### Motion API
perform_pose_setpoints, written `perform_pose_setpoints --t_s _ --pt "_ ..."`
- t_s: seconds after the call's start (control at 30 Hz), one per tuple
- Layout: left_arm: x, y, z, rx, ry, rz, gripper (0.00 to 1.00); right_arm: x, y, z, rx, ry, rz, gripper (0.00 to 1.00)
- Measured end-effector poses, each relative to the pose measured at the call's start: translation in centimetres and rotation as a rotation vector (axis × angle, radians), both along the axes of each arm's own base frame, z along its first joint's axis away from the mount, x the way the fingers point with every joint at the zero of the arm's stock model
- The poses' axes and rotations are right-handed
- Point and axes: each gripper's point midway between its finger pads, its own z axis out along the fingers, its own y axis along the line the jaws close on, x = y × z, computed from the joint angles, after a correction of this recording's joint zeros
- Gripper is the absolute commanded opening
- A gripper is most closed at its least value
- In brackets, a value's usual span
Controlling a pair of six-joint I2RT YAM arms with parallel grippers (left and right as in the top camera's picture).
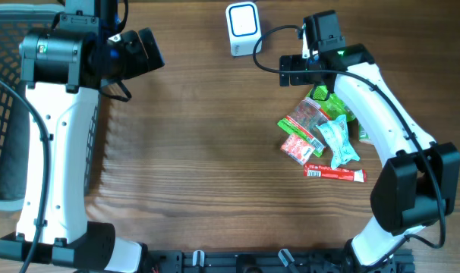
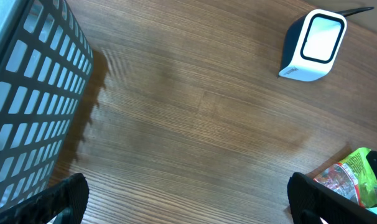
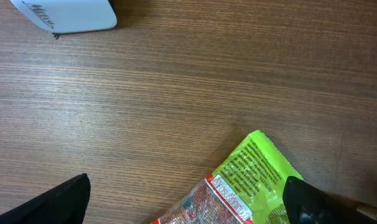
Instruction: Scan the item barcode
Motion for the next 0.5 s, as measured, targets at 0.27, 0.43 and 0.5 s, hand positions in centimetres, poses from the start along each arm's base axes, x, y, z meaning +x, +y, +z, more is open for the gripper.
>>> perform_pose_setpoints --t_s 0.27,0.43,0.5 --pt "0.00 0.00 0.00 0.000 0.000 0.000 1.00 0.00 0.00 0.02 0.000 0.000 0.000 1.00" --pt "0.00 0.00 0.00 0.000 0.000 0.000 1.00 0.00 0.00 0.02 0.000 0.000 0.000 1.00" --pt "0.01 0.00 0.00 0.000 0.000 0.000 1.00 0.00 0.00 0.02 0.000 0.000 0.000 1.00"
